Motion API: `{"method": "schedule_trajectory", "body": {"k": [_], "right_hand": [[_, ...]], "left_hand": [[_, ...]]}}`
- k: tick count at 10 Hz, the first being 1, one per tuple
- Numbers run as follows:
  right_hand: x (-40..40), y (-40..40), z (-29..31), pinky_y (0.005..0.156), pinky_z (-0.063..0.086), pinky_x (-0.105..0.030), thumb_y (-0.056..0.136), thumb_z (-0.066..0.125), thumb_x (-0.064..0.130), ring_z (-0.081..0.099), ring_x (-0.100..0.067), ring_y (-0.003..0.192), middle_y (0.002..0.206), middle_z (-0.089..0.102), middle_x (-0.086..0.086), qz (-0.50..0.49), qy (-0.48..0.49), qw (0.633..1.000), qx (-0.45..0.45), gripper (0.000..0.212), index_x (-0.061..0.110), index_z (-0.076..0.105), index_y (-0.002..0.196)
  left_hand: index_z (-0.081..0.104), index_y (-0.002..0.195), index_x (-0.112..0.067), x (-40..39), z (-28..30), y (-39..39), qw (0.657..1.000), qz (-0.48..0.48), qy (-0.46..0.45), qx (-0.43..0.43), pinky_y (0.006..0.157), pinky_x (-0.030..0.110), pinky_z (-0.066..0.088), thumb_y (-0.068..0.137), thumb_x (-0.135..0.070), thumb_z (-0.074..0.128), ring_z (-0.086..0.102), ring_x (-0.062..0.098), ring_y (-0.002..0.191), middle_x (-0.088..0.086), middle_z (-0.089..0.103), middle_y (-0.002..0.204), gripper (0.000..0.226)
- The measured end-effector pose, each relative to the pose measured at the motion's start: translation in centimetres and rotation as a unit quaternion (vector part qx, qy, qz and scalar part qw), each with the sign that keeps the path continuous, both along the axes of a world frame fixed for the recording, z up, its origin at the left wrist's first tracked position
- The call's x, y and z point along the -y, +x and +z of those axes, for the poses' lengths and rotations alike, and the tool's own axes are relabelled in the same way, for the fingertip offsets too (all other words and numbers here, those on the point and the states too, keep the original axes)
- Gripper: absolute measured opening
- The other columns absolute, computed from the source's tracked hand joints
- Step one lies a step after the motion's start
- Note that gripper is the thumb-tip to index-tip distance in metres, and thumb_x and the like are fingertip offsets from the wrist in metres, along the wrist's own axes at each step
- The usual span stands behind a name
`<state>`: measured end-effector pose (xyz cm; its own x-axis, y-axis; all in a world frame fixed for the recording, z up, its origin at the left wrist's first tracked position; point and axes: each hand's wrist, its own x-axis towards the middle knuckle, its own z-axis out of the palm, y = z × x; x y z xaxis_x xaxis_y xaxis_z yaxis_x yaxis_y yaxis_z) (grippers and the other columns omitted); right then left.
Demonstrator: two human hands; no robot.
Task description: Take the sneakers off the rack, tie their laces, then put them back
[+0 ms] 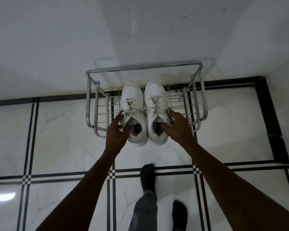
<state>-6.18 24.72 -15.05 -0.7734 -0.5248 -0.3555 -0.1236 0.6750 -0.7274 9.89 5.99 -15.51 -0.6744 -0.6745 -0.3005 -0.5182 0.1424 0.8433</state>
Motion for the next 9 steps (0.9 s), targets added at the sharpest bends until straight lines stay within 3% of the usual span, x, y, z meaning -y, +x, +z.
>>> {"method": "schedule_trajectory", "body": {"k": [1,2,3,4,5,6,7,8,9], "right_hand": [[1.8,-0.9,-0.5,0.097,0.053,-0.047,0.078,0.066,0.047,0.061,-0.026,0.121,0.132,0.063,-0.010,-0.005,0.014,1.000,0.004,0.077,0.016,0.046,0.145],[2.5,-1.5,-1.1,0.098,0.053,-0.046,0.083,0.067,0.042,0.060,-0.025,0.122,0.133,0.063,-0.010,-0.004,0.020,1.000,-0.001,0.071,0.015,0.046,0.145],[2.7,-1.6,-2.0,0.096,0.055,-0.043,0.085,0.070,0.034,0.063,-0.021,0.117,0.126,0.067,-0.007,0.003,0.009,1.000,0.003,0.061,0.015,0.051,0.140],[2.4,-1.4,-2.5,0.091,0.057,-0.039,0.087,0.071,0.027,0.067,-0.018,0.108,0.117,0.071,-0.005,0.003,-0.007,1.000,0.002,0.052,0.015,0.055,0.134],[2.4,-1.5,-2.6,0.090,0.053,-0.028,0.089,0.070,0.023,0.066,-0.020,0.109,0.118,0.070,-0.007,0.009,-0.007,1.000,0.010,0.048,0.013,0.055,0.133],[2.6,-1.3,-2.2,0.091,0.053,-0.032,0.087,0.068,0.037,0.066,-0.027,0.110,0.118,0.069,-0.012,0.019,0.007,0.999,0.029,0.053,0.009,0.054,0.131],[2.7,-1.4,-0.1,0.103,0.048,-0.047,0.087,0.060,0.057,0.053,-0.035,0.129,0.139,0.053,-0.018,-0.001,0.095,0.993,0.065,0.078,0.011,0.037,0.147],[2.2,-1.4,2.6,0.105,0.044,-0.050,0.094,0.057,0.049,0.043,-0.040,0.137,0.152,0.036,-0.023,0.025,0.139,0.990,-0.003,0.079,0.008,0.025,0.154],[2.7,-2.1,7.4,0.102,0.047,-0.053,0.093,0.058,0.048,0.046,-0.041,0.134,0.149,0.042,-0.022,0.047,0.106,0.987,-0.108,0.075,0.007,0.033,0.150]], "left_hand": [[0.049,0.148,-0.018,1.8,-1.0,-1.1,1.000,-0.003,0.020,0.010,0.081,0.024,0.060,0.092,-0.005,0.066,0.068,0.000,0.103,-0.005,0.064,0.133,0.059],[0.046,0.150,-0.014,2.8,-1.9,-2.0,1.000,-0.019,0.016,0.013,0.079,0.011,0.055,0.093,-0.005,0.065,0.064,-0.014,0.101,-0.003,0.062,0.135,0.060],[0.043,0.152,-0.015,3.2,-2.6,-2.2,0.999,-0.029,0.023,0.021,0.079,0.011,0.054,0.094,-0.004,0.064,0.063,-0.011,0.104,0.001,0.059,0.140,0.062],[0.041,0.153,-0.018,3.0,-3.0,-2.2,0.999,-0.031,0.024,0.026,0.075,0.015,0.057,0.095,-0.006,0.063,0.067,0.009,0.108,-0.002,0.060,0.136,0.063],[0.041,0.153,-0.018,2.9,-2.9,-2.2,0.999,-0.036,0.016,0.031,0.071,0.009,0.055,0.095,-0.008,0.064,0.066,0.015,0.108,-0.007,0.058,0.132,0.063],[0.042,0.152,-0.022,2.9,-2.6,-1.8,0.997,-0.059,0.003,0.044,0.084,0.014,0.057,0.095,-0.022,0.069,0.065,0.010,0.111,-0.005,0.058,0.138,0.063],[0.039,0.153,-0.021,2.9,-1.0,-1.4,0.992,-0.068,-0.041,0.100,0.109,0.043,0.049,0.089,-0.042,0.073,0.052,0.022,0.135,0.006,0.051,0.150,0.075],[0.039,0.152,-0.018,2.8,2.3,-1.0,0.981,-0.095,-0.121,0.115,0.111,0.051,0.045,0.090,-0.050,0.069,0.045,0.028,0.141,0.010,0.048,0.152,0.076],[0.043,0.150,-0.016,2.6,7.5,-1.9,0.974,-0.117,-0.175,0.087,0.113,0.045,0.043,0.093,-0.046,0.067,0.047,0.029,0.139,0.010,0.051,0.149,0.069]]}}
